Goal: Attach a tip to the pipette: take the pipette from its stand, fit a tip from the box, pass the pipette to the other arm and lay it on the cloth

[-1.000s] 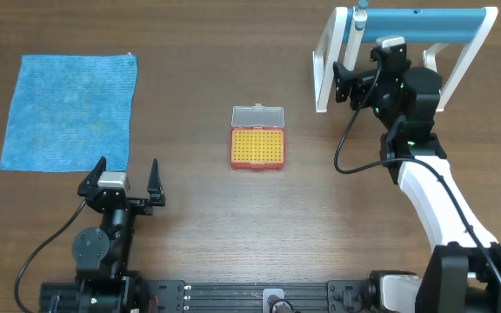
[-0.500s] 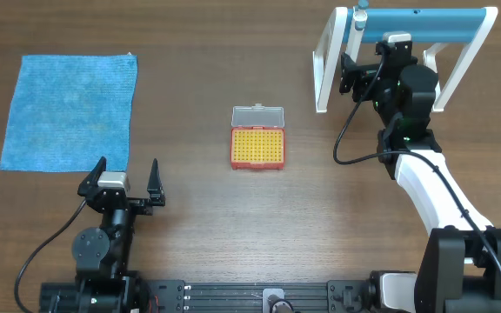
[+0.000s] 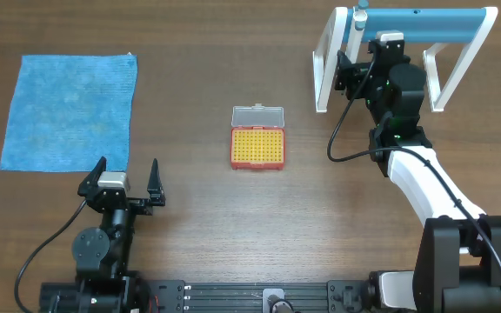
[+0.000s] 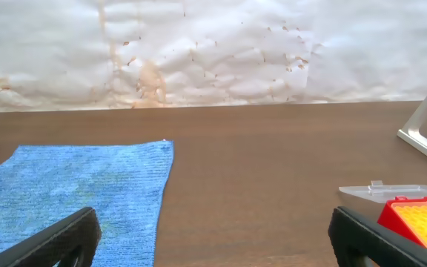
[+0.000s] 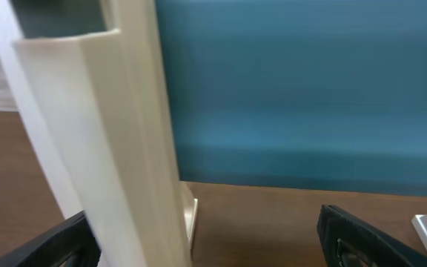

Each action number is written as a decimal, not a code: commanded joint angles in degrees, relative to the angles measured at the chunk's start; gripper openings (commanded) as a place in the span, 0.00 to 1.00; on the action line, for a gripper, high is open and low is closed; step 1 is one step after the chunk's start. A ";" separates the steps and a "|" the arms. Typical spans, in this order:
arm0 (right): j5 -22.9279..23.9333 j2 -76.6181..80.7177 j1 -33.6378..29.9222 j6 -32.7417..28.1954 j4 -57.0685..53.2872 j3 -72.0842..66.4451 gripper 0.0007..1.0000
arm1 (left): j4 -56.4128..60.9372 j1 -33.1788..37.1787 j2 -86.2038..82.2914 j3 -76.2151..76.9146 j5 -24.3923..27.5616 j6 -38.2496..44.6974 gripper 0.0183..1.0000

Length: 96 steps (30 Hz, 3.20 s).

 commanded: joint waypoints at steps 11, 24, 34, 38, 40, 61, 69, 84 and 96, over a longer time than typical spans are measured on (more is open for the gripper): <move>2.05 1.22 0.61 1.05 1.14 1.16 0.85 | -0.31 -0.28 0.04 -0.09 0.83 0.70 1.00; 2.05 2.29 1.20 1.05 3.02 1.16 0.69 | -0.31 -0.28 0.04 -0.09 0.85 0.70 1.00; 2.01 2.32 1.20 1.07 3.69 1.25 0.51 | -0.31 -0.28 0.04 -0.09 0.83 0.72 1.00; 1.97 2.32 1.20 1.73 3.69 1.25 0.34 | -0.31 -0.28 0.04 -0.09 0.83 0.70 1.00; 1.79 2.32 1.29 1.73 3.72 1.25 0.28 | -0.31 -0.28 0.04 -0.09 0.83 0.72 1.00; 1.81 -2.05 1.84 1.66 2.45 1.25 0.10 | -0.31 -0.28 0.04 -0.09 0.85 0.70 1.00; 1.79 -5.29 1.84 1.64 1.05 1.25 0.08 | -0.31 -0.28 0.04 -0.09 0.83 0.70 1.00; -19.61 -23.06 5.09 6.99 -1.25 -1.20 0.08 | -0.31 -0.28 0.04 -0.09 0.85 0.70 1.00; -31.01 -23.56 14.25 11.32 27.36 -24.11 0.08 | -0.31 -0.28 0.04 -0.09 0.83 0.70 1.00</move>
